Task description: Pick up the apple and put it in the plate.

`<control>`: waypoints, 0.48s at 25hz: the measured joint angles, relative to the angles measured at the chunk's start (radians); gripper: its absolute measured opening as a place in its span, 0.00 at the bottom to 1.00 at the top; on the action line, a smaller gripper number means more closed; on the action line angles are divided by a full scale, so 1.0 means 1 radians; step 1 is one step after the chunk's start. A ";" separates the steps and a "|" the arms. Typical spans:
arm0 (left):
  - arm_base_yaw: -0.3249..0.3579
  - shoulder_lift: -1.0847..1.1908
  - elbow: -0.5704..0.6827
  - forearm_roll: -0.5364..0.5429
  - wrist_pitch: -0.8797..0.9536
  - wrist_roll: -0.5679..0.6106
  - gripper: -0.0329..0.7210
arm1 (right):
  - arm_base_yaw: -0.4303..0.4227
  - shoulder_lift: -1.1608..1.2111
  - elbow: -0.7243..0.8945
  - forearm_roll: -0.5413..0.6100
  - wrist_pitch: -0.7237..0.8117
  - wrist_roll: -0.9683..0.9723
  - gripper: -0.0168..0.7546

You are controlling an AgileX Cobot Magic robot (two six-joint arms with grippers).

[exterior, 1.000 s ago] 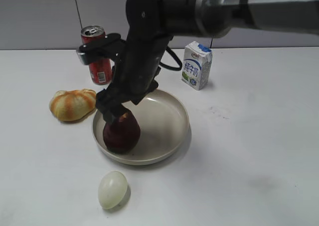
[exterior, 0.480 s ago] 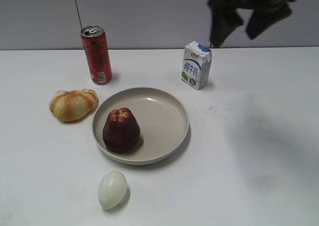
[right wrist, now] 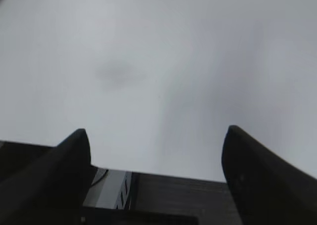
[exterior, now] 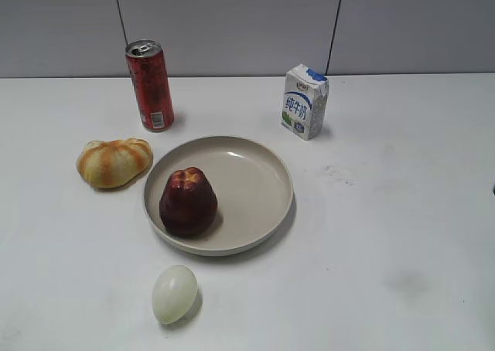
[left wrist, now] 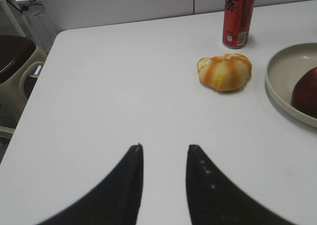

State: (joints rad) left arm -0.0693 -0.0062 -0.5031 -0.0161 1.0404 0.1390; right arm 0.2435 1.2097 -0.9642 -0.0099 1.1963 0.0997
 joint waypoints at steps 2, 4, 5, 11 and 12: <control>0.000 0.000 0.000 0.000 0.000 0.000 0.36 | 0.000 -0.098 0.093 0.010 -0.023 0.002 0.86; 0.000 0.000 0.000 0.000 0.000 0.000 0.36 | 0.000 -0.201 0.174 0.010 -0.042 0.002 0.85; 0.000 0.000 0.000 0.000 0.000 0.000 0.36 | 0.000 -0.266 0.218 0.010 -0.047 0.002 0.85; 0.000 0.000 0.000 0.000 0.000 0.000 0.36 | 0.000 -0.545 0.380 0.010 -0.071 0.002 0.83; 0.000 0.000 0.000 0.000 0.000 0.000 0.36 | 0.000 -0.591 0.402 0.010 -0.073 0.002 0.83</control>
State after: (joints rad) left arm -0.0693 -0.0062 -0.5031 -0.0161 1.0404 0.1390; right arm 0.2435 0.6187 -0.5624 0.0000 1.1234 0.1020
